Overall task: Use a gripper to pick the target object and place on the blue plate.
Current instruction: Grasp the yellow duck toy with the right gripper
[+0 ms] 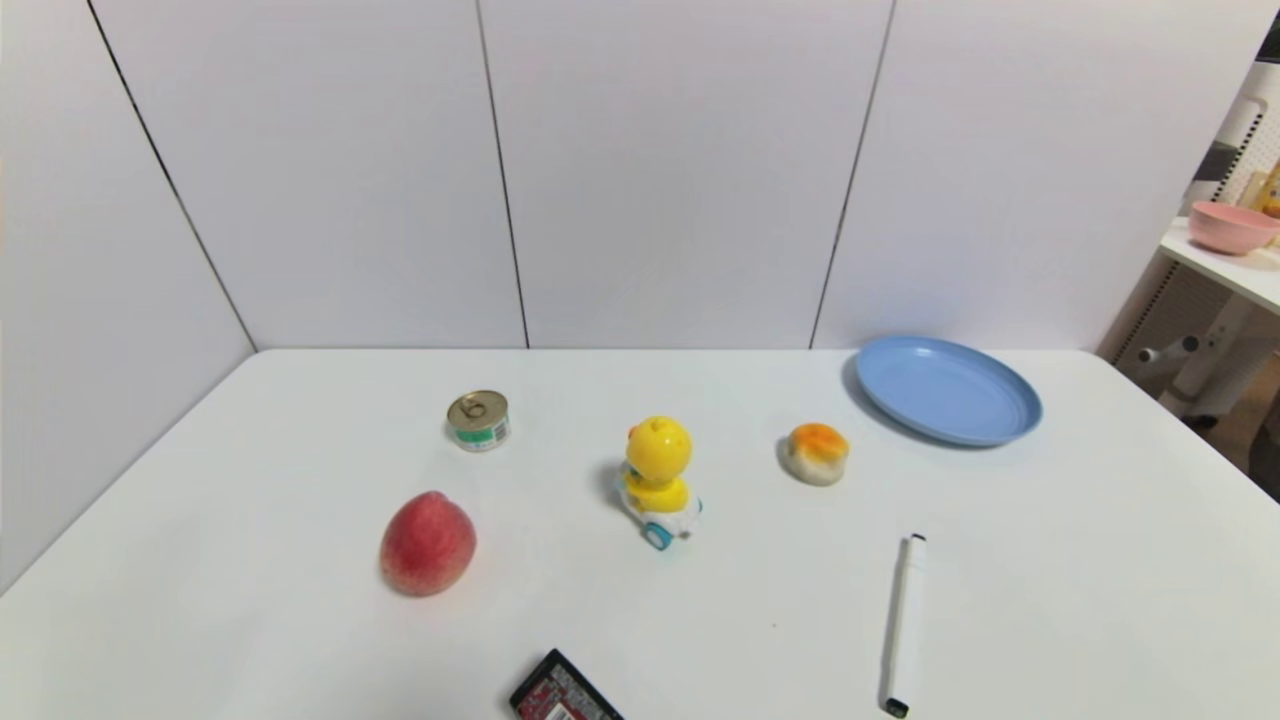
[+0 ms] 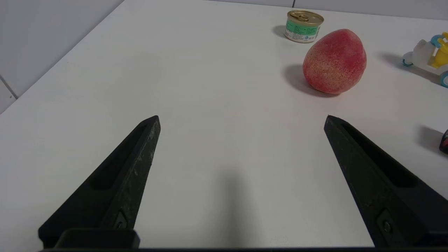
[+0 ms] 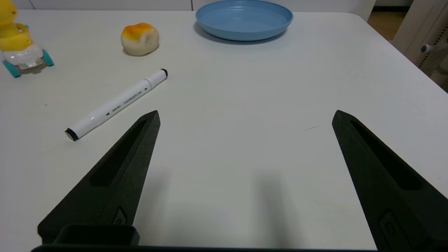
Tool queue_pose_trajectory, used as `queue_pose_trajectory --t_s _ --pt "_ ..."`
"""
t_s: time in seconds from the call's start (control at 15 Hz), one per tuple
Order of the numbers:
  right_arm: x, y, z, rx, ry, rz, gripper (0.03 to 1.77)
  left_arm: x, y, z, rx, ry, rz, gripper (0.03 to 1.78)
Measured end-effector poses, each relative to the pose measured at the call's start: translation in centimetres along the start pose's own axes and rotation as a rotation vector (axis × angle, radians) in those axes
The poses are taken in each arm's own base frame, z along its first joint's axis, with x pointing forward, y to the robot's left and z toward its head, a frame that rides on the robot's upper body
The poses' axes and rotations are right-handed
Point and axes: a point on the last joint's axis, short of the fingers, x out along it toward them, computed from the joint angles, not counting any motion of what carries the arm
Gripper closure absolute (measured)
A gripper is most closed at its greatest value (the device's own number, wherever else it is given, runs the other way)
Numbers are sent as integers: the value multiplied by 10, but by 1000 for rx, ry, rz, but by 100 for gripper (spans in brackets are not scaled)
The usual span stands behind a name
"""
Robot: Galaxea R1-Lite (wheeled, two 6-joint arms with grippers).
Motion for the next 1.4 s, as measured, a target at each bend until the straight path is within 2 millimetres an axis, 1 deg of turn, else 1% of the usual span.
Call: queue_pose_trajectory --t_s 0.13,0.2,0.33,0.47,0.53,0.73,0.87,0.93,1.0,1.13,1.27,1.4 --pt "1 0 3 -1 -7 -1 10 0 0 0 0 0 0 12" --pt "2 0 10 -2 -22 0 10 0 0 0 0 0 0 12" --pt "10 0 31 -6 -37 12 10 0 0 0 0 0 0 12" --pt "26 0 62 -14 -46 44 10 0 0 0 0 0 0 12" --pt "36 0 80 -19 -47 72 10 0 0 0 0 0 0 12" --pt "80 9 139 -29 -27 214 10 0 0 0 0 0 0 12" --pt "113 26 169 -42 24 352 10 0 0 0 0 0 0 12" --pt "129 39 178 -54 61 432 10 0 0 0 0 0 0 12" --pt "143 54 183 -68 96 503 10 0 0 0 0 0 0 12" --pt "166 83 184 -94 152 608 10 0 0 0 0 0 0 12" --pt "189 113 180 -123 213 680 10 0 0 0 0 0 0 12" --pt "210 137 169 -151 276 713 10 0 0 0 0 0 1 12"
